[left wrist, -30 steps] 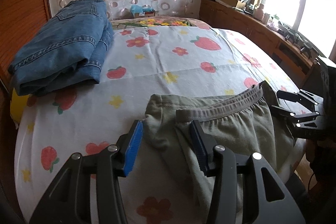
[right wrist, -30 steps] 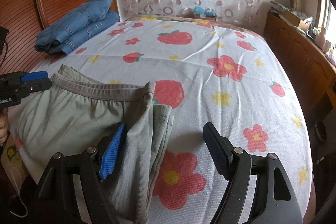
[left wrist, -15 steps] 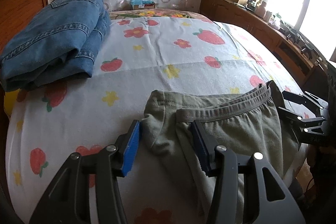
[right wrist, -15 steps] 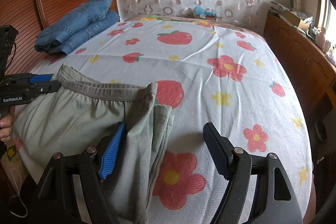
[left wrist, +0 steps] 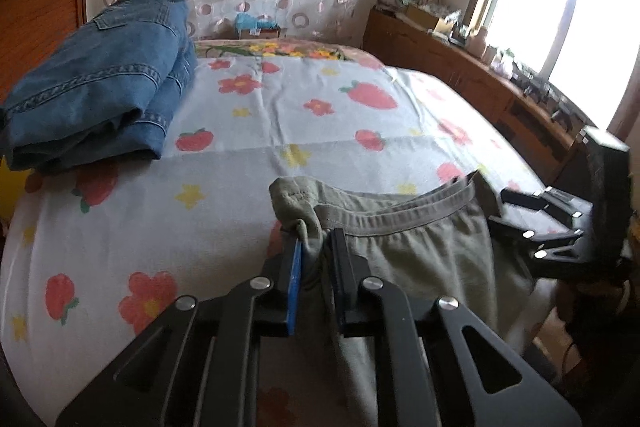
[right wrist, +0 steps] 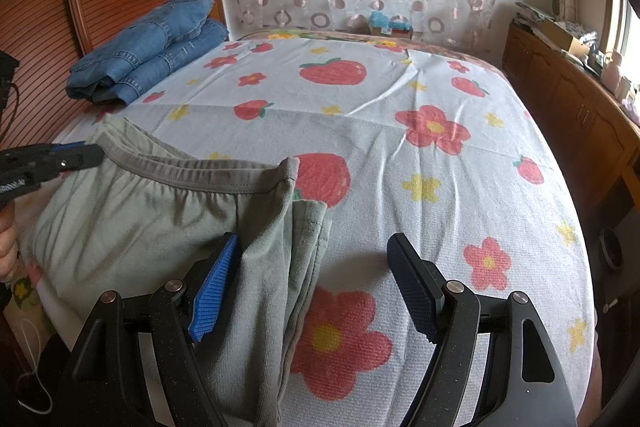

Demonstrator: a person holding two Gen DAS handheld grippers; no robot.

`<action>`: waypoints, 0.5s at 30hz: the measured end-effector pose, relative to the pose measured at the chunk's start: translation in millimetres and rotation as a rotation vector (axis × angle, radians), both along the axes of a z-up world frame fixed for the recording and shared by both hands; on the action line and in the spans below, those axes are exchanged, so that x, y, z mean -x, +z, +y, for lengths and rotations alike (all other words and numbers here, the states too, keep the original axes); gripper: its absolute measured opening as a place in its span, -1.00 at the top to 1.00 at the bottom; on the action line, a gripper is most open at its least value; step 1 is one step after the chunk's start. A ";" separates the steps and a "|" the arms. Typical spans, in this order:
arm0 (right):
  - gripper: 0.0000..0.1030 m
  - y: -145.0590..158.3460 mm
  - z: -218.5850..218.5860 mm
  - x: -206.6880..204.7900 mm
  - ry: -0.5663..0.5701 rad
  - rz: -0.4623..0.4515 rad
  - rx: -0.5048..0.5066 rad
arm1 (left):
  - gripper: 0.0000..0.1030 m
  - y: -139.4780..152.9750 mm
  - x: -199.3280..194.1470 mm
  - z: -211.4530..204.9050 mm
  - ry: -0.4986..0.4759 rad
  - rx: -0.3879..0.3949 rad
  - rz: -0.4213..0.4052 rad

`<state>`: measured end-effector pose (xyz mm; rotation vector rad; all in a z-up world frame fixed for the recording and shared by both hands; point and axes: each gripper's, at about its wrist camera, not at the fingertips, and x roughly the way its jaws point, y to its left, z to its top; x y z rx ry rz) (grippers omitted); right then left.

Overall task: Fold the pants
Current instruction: 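Grasp the waistband with the left tool while the right tool regrasps the folded edge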

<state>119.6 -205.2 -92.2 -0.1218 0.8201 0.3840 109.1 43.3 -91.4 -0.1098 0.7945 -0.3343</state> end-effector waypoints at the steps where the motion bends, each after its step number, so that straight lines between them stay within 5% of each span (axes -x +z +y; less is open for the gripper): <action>1: -0.50 -0.1 -0.5 -0.1 0.000 0.000 -0.001 | 0.79 1.4 1.3 -0.6 0.002 0.001 -0.005; 10: -0.50 0.4 0.1 -1.8 0.013 0.014 -0.009 | 0.79 13.0 11.8 -12.2 -0.010 -0.020 -0.058; 15: -0.21 3.1 4.0 -3.4 0.056 0.030 -0.015 | 0.79 16.6 16.5 -15.8 -0.016 -0.020 -0.077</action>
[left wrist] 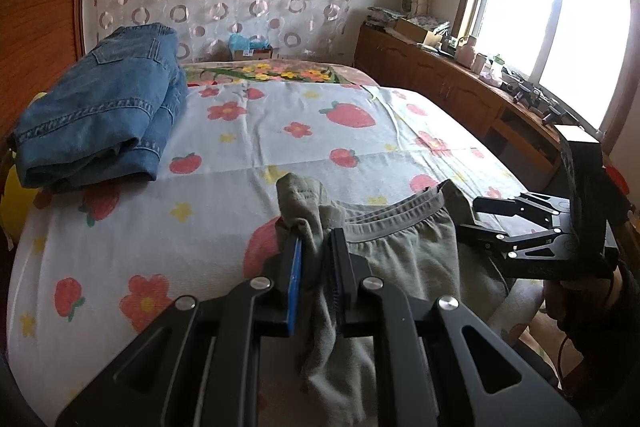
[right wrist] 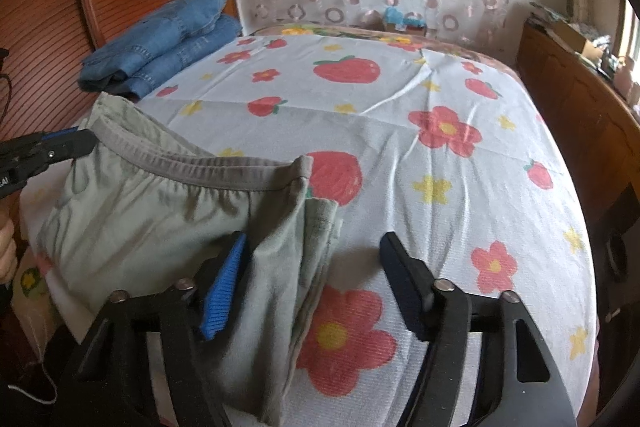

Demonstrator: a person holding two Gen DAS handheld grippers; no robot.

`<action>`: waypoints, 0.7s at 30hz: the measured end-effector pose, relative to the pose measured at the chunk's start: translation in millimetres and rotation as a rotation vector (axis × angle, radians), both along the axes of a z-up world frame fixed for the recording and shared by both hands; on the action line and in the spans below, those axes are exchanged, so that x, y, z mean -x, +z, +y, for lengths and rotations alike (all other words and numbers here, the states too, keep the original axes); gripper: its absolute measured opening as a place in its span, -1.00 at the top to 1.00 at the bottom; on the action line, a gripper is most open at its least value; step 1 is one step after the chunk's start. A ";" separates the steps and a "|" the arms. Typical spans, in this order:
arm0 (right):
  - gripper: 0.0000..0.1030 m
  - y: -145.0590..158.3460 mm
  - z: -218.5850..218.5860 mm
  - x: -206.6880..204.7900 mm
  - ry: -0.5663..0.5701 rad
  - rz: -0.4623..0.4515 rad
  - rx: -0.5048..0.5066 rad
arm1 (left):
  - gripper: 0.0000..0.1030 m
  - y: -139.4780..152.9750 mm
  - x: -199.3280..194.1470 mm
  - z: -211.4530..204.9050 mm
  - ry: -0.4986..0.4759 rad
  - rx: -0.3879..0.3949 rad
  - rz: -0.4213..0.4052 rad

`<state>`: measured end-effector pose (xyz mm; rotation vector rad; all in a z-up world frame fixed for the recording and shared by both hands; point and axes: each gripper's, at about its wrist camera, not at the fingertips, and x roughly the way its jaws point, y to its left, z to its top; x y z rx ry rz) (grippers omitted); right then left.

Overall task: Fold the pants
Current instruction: 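Grasp the waistband with the left tool while the right tool regrasps the folded edge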

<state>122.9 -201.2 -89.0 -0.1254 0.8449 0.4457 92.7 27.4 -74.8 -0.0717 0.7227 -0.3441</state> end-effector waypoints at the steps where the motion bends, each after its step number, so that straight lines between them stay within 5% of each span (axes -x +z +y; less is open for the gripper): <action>1: -0.05 0.6 1.0 0.1 0.005 0.004 -0.002 | 0.79 0.3 0.5 -0.2 -0.002 0.000 -0.003; 8: 0.73 2.5 6.5 0.6 0.051 0.037 -0.046 | 0.84 7.7 9.2 -1.3 -0.008 0.009 -0.034; 17: 0.86 4.5 7.4 4.4 0.058 0.021 -0.054 | 0.87 5.1 6.9 -4.1 0.006 -0.015 -0.027; 21: 0.85 3.2 7.6 4.2 0.058 0.020 -0.055 | 0.56 -0.6 -0.9 4.8 0.044 -0.020 -0.004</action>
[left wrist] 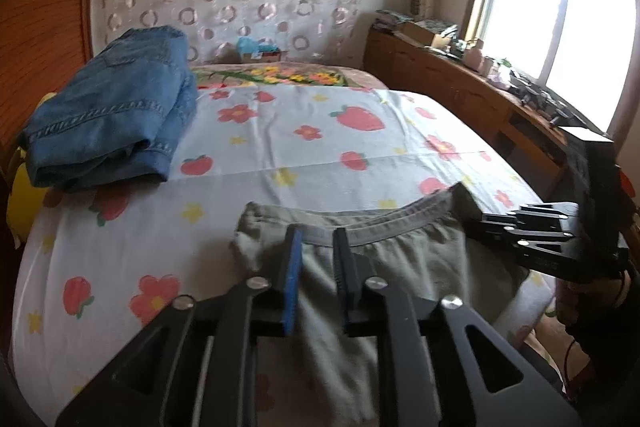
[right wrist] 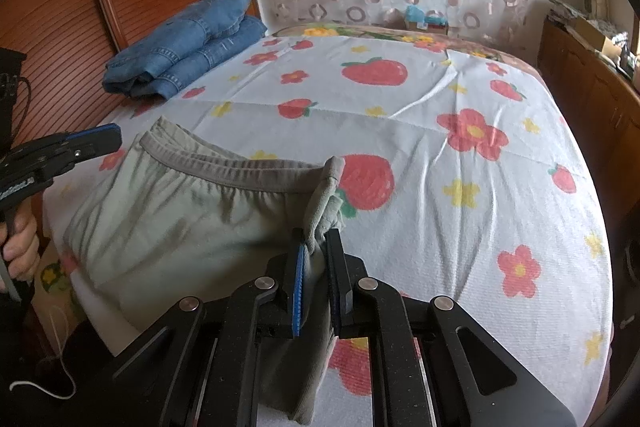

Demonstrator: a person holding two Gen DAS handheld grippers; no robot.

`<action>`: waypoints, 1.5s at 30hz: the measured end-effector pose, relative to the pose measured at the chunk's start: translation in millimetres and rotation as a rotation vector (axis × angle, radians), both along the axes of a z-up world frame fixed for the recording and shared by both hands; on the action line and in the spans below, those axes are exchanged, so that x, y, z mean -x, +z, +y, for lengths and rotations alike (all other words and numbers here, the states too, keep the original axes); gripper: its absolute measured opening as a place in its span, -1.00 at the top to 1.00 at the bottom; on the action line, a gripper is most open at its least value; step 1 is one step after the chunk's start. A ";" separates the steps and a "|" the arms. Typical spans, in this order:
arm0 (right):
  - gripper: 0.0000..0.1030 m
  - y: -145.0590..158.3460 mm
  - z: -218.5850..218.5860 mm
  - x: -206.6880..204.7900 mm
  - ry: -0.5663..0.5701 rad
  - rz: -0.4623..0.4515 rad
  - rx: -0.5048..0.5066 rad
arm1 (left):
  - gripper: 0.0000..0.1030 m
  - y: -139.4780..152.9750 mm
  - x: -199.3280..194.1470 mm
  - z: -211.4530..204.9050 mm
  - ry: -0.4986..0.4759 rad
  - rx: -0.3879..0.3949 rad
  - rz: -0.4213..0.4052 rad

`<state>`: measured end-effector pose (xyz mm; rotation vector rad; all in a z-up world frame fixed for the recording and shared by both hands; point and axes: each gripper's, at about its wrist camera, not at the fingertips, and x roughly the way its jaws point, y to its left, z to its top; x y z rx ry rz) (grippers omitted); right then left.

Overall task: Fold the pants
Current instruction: 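Grasp the waistband with the left tool while the right tool regrasps the folded edge, then lift the folded grey-green shorts with both tools and carry them toward the denim stack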

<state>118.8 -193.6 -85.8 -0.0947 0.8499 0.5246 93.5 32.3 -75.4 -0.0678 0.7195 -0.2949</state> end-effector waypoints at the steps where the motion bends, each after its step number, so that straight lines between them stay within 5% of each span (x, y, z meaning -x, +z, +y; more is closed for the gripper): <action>1: 0.85 0.6 -0.2 0.1 0.000 0.000 0.000 | 0.48 -1.9 -2.3 2.3 0.011 -0.012 0.005; 6: 0.85 0.2 0.4 0.1 0.000 -0.001 -0.003 | 0.21 -14.2 -13.7 7.4 0.013 -0.025 0.046; 11: 0.85 0.3 -0.4 0.2 0.001 -0.001 0.000 | 0.18 -31.3 -27.6 7.1 0.022 -0.046 0.131; 20: 0.85 -0.1 -0.3 0.6 0.005 -0.005 0.005 | 0.11 -33.2 -32.6 5.4 0.023 -0.057 0.134; 22: 0.86 -0.4 0.7 0.6 0.012 -0.009 0.009 | 0.14 -32.6 -32.5 5.4 0.022 -0.056 0.138; 24: 0.88 0.3 1.8 1.2 0.019 -0.011 0.006 | 0.63 -31.8 -31.0 4.6 -0.008 -0.033 0.137; 27: 0.90 1.9 1.8 2.4 0.020 -0.020 -0.013 | 0.78 -31.4 -26.7 2.6 -0.020 -0.024 0.124; 45: 0.91 64.9 -0.6 23.5 0.028 -0.193 -0.107 | 0.80 51.2 18.9 -2.7 -0.019 0.041 -0.123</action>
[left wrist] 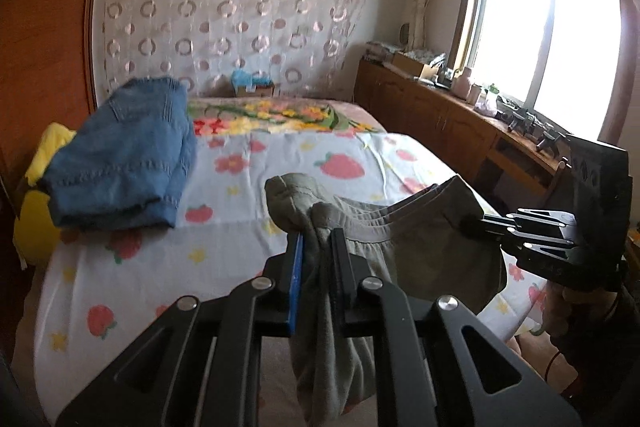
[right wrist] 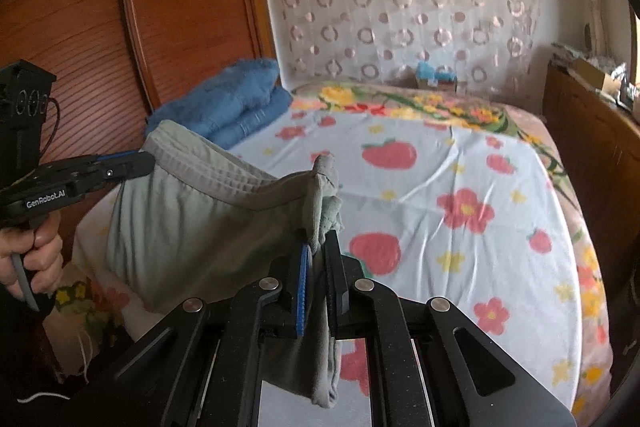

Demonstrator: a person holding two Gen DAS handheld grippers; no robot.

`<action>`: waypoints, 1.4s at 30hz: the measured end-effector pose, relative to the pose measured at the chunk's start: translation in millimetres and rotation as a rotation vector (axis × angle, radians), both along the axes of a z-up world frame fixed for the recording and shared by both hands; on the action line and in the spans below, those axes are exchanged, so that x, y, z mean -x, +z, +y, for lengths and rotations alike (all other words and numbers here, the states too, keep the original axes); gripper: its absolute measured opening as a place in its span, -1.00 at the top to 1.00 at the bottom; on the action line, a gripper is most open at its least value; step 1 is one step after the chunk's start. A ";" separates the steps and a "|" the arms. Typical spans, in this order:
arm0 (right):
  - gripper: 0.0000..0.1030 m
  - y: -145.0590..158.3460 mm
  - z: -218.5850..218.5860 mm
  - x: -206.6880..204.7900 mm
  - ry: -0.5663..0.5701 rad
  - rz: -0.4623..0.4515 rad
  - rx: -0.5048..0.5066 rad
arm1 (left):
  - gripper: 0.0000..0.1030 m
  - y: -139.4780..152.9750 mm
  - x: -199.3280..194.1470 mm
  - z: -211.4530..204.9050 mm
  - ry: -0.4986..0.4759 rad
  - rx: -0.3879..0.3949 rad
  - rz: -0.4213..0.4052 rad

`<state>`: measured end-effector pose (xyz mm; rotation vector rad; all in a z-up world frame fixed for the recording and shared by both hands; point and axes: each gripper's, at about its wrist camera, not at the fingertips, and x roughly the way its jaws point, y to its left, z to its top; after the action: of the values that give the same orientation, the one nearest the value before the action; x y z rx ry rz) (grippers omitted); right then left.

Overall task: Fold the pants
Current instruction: 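Lift the folded grey-green shorts with both tools and carry them toward the denim stack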

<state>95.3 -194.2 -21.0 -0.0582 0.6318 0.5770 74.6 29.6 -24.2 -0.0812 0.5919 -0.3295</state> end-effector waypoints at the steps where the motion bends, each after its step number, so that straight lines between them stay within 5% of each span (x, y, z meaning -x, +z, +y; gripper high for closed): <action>1: 0.91 3.1 -0.8 0.4 0.000 -0.008 -0.002 | 0.80 3.4 1.0 -0.4 0.001 0.000 -0.012; 23: 0.91 71.2 19.4 2.0 0.054 -0.165 0.016 | 0.80 52.3 12.5 18.9 0.045 -0.018 -0.139; 42: 0.91 93.8 90.1 -81.7 0.160 -0.188 0.049 | 0.80 61.8 -38.5 79.4 0.150 -0.025 -0.138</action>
<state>177.0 -104.1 72.8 -0.2085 0.4607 0.7009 113.1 109.0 37.6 -0.0782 0.4505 -0.1803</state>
